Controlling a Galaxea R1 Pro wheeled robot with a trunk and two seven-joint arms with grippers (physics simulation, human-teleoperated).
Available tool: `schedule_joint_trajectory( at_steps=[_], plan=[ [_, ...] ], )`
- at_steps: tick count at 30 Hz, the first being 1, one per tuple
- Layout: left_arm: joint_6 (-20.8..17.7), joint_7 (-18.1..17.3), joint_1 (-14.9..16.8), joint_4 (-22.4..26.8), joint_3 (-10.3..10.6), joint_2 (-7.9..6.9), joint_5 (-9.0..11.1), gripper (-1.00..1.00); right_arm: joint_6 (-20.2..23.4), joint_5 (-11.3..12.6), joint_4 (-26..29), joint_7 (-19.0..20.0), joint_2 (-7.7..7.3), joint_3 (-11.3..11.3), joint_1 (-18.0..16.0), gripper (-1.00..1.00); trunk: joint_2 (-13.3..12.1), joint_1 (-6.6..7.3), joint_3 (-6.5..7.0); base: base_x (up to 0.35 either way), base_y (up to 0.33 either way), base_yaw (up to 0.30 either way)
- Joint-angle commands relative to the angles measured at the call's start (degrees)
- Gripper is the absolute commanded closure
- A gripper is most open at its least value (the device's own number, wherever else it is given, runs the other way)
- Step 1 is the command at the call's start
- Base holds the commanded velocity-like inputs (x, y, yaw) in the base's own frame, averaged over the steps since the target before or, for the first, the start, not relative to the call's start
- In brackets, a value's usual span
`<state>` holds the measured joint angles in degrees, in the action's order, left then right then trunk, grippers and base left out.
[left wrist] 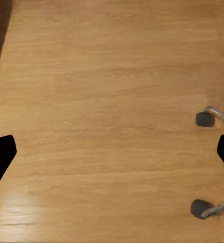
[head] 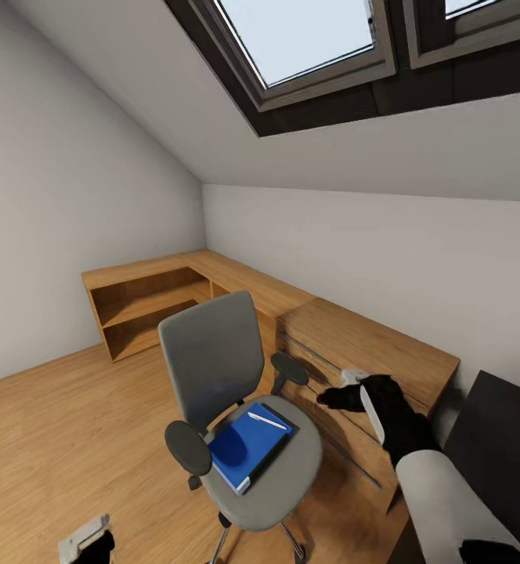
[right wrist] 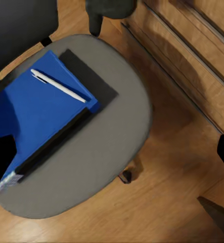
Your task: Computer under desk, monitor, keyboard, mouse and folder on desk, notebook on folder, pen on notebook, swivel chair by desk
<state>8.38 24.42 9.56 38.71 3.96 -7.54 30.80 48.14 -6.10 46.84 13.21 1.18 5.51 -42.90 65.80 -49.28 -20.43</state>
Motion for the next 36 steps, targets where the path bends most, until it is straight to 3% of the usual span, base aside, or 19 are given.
schedule_joint_trajectory(
  at_steps=[1,3,4,6,9,16,31,33,34,36],
  plan=[
    [-5.69,-2.72,-4.10,10.82,-1.07,-1.62,1.03,-1.00,5.17,-0.63,7.31,0.34,0.13,0.35,2.39,-1.00,0.04,-0.01,-0.09,0.000,0.000,0.000],
    [-10.61,-3.39,-9.27,20.69,-1.37,-1.93,1.16,-1.00,5.21,-0.72,8.44,-0.50,0.13,0.36,4.30,-1.00,0.04,-0.01,-0.09,0.000,0.000,0.000],
    [-12.70,-3.60,-14.15,27.17,-1.49,-2.11,1.16,-1.00,4.29,-0.70,8.69,-1.77,0.15,0.35,5.01,-1.00,0.04,-0.01,-0.09,0.000,0.000,0.000],
    [-13.90,-3.66,-17.83,30.77,-1.58,-2.20,1.20,-1.00,3.45,-0.52,8.74,-2.80,0.22,0.32,5.40,-1.00,0.04,-0.01,-0.09,0.000,0.000,0.000],
    [-14.64,-3.69,-20.07,31.91,-1.70,-2.26,1.19,-1.00,2.94,-0.40,8.79,-3.46,0.56,0.25,5.65,-1.00,0.04,-0.01,-0.09,0.000,0.000,0.008],
    [-14.89,-3.65,-21.47,31.49,-1.79,-2.26,1.06,-1.00,1.92,-0.69,8.68,-4.06,2.20,0.23,5.93,-1.00,0.04,-0.01,-0.09,-0.014,-0.051,0.169],
    [-14.71,-3.58,-21.65,31.36,-1.60,-2.04,0.89,-1.00,-0.73,-0.91,6.19,-4.15,2.74,-0.49,5.99,-1.00,0.04,-0.01,-0.09,-0.109,-0.291,0.270],
    [-14.73,-3.62,-21.64,31.35,-1.59,-2.04,0.91,-1.00,-0.80,-0.93,5.42,-4.15,2.76,-1.80,5.99,-1.00,0.04,-0.01,-0.09,-0.124,-0.315,0.276],
    [-14.89,-3.66,-21.63,30.83,-1.52,-2.04,0.98,-1.00,-1.19,-0.96,3.86,-4.19,2.83,-6.47,5.99,-1.00,0.04,-0.01,-0.12,-0.096,-0.208,0.276],
    [-14.89,-3.66,-21.65,30.38,-1.51,-2.04,0.99,-1.00,-1.79,-0.95,3.23,-4.24,2.83,-7.89,5.99,-1.00,0.04,-0.01,-0.18,-0.069,-0.154,0.275]
  ],
)
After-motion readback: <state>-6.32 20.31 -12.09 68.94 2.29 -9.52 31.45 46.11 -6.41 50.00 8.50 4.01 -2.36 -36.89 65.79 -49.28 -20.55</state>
